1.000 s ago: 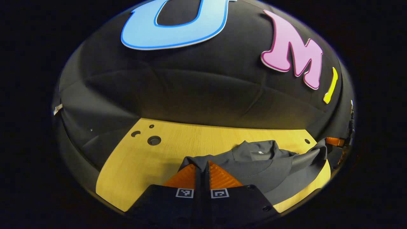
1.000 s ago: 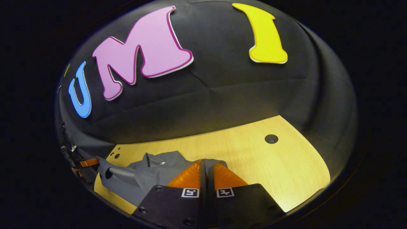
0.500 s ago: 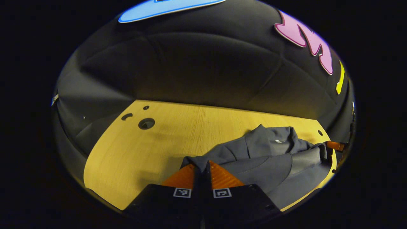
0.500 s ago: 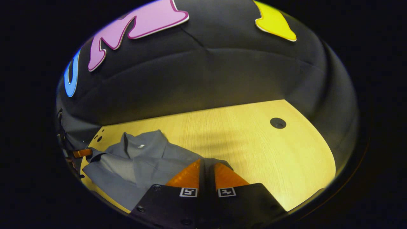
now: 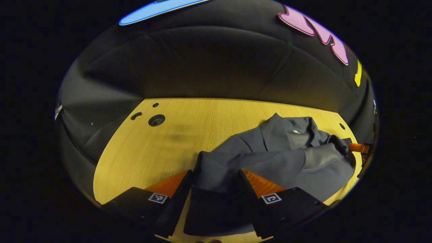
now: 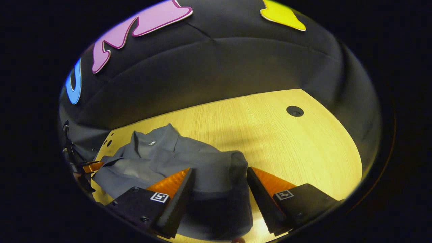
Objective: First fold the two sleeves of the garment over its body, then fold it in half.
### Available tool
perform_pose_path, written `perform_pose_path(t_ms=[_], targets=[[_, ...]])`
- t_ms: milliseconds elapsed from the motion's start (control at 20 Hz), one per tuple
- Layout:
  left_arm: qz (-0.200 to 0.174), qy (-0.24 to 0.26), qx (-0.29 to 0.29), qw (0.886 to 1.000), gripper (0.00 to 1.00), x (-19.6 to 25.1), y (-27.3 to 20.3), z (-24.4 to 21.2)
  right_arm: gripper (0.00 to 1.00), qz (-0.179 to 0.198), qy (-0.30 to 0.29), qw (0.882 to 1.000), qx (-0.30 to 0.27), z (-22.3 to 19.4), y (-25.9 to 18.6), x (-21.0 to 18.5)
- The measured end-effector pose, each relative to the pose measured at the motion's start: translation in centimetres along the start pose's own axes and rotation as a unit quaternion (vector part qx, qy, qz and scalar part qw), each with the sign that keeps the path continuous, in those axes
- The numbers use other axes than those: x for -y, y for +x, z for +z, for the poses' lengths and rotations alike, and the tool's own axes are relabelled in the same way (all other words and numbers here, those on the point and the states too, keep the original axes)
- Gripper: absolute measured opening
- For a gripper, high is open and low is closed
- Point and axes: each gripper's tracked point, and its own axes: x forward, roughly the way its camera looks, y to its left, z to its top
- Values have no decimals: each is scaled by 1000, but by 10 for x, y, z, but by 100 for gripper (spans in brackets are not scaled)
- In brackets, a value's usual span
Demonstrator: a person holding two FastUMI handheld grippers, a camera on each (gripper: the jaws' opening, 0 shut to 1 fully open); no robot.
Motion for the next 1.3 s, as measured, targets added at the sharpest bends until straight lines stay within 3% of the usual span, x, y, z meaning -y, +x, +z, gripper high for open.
perform_pose_path(t_ms=[600, 1150, 1300], targets=[[-39, 1, 38, 999, 88, 14, -128, -22, 98, -1, 0, 999, 44, -1, -135, -13], [-86, 14, 59, 994, 88, -1, -247, -73, 98, 1, -6, 997, 72, -39, -246, -46], [-117, 6, 45, 992, 90, 8, -274, -97, 98, -7, -19, 997, 73, -56, -267, -47]])
